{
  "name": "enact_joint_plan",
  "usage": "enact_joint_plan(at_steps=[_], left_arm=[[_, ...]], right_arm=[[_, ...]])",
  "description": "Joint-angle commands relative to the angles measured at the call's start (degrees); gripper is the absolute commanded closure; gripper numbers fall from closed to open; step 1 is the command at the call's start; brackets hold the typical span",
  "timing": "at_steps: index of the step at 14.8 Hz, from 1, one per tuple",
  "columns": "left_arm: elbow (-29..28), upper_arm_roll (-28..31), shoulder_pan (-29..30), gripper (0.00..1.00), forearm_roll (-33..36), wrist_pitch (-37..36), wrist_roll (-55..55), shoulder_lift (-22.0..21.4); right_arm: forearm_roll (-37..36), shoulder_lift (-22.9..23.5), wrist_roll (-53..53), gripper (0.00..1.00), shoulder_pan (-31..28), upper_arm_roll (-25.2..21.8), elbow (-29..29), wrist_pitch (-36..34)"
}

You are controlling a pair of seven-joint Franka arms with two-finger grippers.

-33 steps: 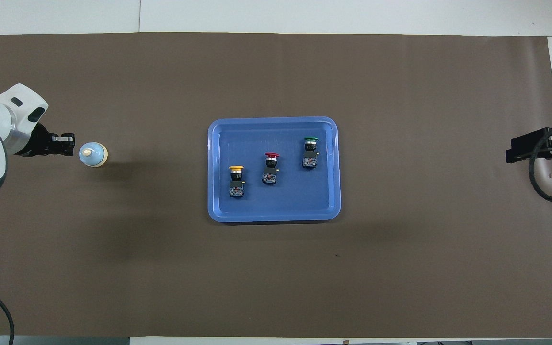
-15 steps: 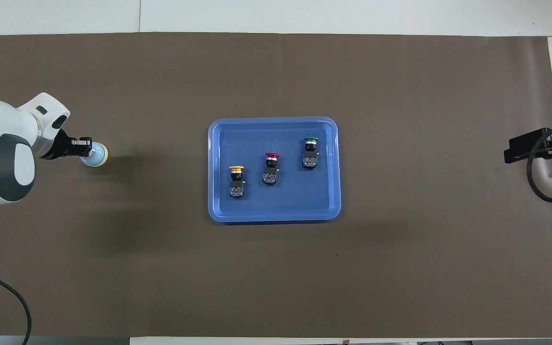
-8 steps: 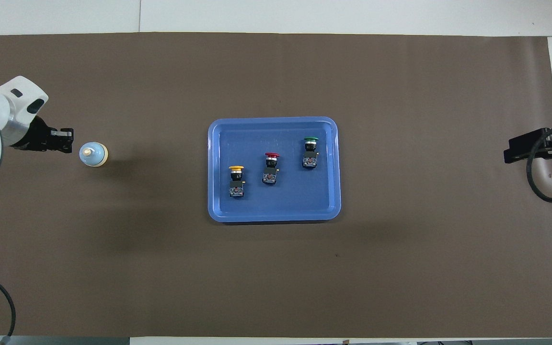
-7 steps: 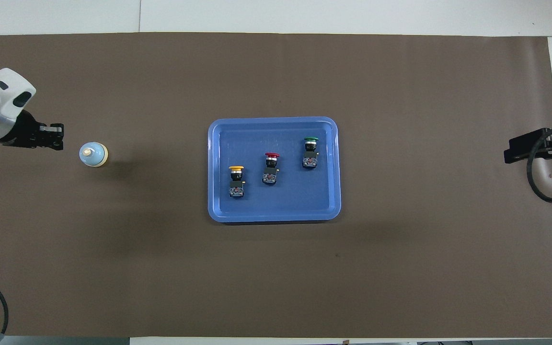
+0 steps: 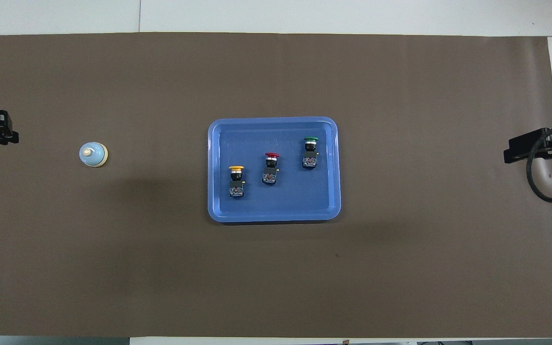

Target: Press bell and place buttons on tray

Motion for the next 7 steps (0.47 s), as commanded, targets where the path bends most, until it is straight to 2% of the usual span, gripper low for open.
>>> enact_joint_plan(at_steps=[1,7], left_arm=[[-0.8,-0.2,-0.2,0.0,-0.4,-4.7,-0.2,-3.0],[-1.4,-0.6,-0.8,0.0,-0.3,-6.4,-0.2,-3.6]], right_arm=[[0.5,0.0,0.3,0.0,-0.1,0.3,-0.1,0.6],[0.5,-0.1,0.3,0.0,-0.1,0.3,-0.1,0.6]])
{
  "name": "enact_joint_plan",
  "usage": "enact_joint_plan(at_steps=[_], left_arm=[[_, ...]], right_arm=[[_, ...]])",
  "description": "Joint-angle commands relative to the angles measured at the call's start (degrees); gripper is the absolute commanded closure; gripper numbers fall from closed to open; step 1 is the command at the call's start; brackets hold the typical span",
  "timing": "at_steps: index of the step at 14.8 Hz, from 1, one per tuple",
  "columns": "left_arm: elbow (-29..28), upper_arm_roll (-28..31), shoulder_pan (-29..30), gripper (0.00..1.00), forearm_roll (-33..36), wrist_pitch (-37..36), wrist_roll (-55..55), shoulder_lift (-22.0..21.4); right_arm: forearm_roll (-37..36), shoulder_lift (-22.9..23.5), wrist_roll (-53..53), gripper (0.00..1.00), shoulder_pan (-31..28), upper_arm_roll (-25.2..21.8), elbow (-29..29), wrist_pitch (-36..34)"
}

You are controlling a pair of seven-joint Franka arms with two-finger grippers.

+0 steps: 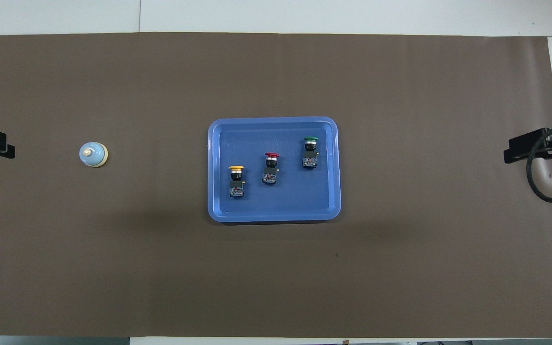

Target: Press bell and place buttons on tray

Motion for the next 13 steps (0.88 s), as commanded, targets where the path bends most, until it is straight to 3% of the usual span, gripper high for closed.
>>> enact_joint_plan(at_steps=[1,13], left_arm=[[-1.1,0.3,-0.5,0.0,-0.4,-1.3,-0.2,-0.9],[-1.1,0.1,-0.6,0.0,-0.4,-2.0,6.0,-1.1]], right_arm=[[0.5,0.0,0.3,0.0,-0.1,0.3,-0.1,0.6],[0.7,0.0,0.3,0.0,-0.1,0.3,-0.1,0.6]])
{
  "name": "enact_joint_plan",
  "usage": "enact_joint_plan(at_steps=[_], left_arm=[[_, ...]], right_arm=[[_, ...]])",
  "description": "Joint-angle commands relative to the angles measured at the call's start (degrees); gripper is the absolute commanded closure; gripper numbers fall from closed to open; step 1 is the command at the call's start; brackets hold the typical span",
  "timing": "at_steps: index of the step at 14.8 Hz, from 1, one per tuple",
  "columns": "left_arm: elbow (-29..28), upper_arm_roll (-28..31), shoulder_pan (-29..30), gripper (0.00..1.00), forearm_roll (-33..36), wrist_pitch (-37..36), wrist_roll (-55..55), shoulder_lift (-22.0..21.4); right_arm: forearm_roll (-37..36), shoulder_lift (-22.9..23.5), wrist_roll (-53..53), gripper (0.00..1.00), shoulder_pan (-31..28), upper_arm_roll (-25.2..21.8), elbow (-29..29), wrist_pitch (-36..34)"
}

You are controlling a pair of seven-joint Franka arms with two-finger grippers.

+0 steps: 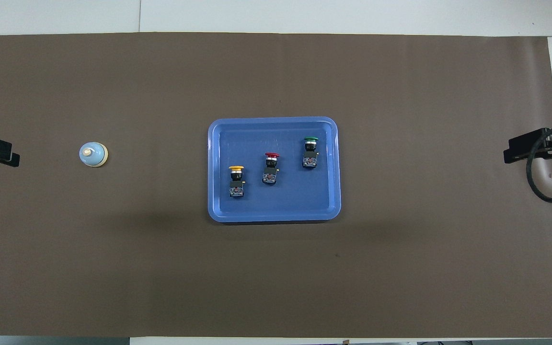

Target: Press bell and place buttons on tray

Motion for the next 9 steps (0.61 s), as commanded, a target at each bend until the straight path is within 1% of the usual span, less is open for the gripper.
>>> enact_joint_plan(at_steps=[1,5,9], left_arm=[[-1.0,0.4,-0.6,0.0,-0.4,-0.2,0.8,-1.1],[-0.6,0.4,-0.5,0.0,-0.3,1.7,1.2,-1.0],[-0.6,0.4,-0.5,0.0,-0.1,1.8,1.3,-1.0]], right_arm=[[0.8,0.0,0.3,0.0,-0.2,0.3,-0.1,0.6],[0.8,0.0,0.3,0.0,-0.2,0.3,-0.1,0.6],[0.9,0.0,0.3,0.0,-0.2,0.3,-0.1,0.6]])
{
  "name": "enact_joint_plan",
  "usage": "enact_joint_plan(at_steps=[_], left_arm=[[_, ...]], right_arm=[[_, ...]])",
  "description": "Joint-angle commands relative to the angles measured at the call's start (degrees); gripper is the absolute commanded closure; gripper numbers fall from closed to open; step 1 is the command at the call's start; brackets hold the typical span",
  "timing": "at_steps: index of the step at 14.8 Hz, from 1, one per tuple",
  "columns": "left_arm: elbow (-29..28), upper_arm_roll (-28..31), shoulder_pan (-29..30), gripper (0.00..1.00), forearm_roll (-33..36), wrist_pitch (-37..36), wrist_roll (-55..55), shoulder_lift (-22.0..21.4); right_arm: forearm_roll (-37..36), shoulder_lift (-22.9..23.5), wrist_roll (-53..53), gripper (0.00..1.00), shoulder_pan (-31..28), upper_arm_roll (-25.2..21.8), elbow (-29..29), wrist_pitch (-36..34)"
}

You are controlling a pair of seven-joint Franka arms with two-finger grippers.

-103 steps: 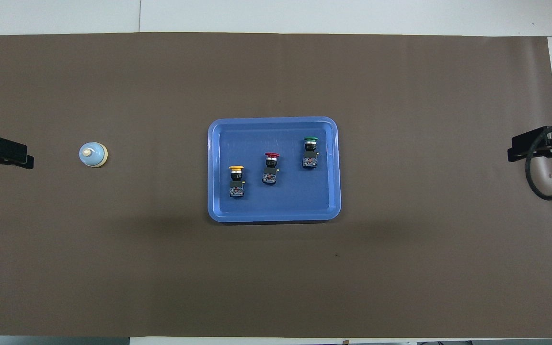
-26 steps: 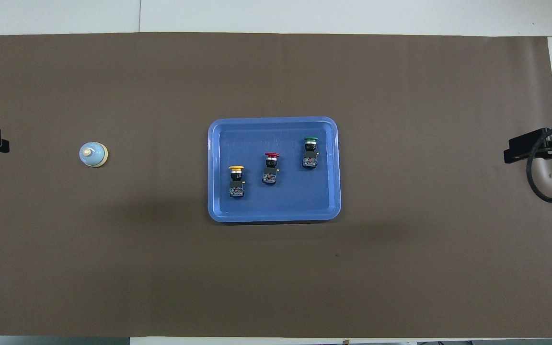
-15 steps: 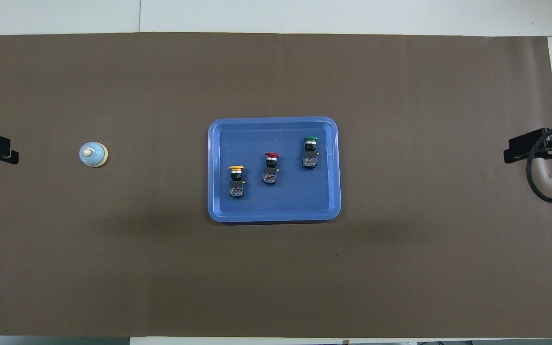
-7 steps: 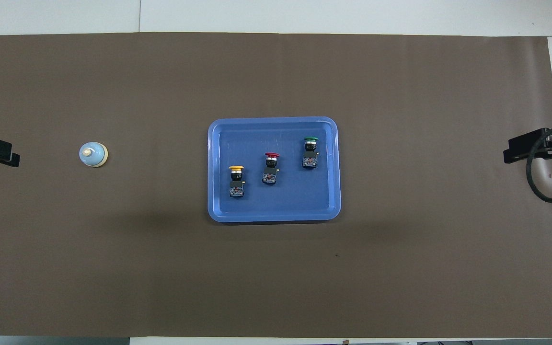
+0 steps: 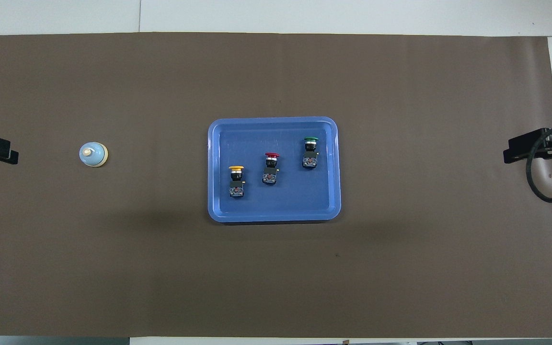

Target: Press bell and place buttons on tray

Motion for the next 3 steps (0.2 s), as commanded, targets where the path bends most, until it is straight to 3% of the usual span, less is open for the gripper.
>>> enact_joint_plan(at_steps=[1,3], left_arm=[[-0.8,0.4,-0.6,0.0,0.0,1.0,0.9,-0.9],[-0.8,0.4,-0.6,0.0,0.0,1.1,0.9,-0.9]], right_arm=[[0.9,-0.1,0.3,0.0,-0.2,0.3,-0.1,0.6],[0.9,-0.1,0.3,0.0,-0.2,0.3,-0.1,0.6]])
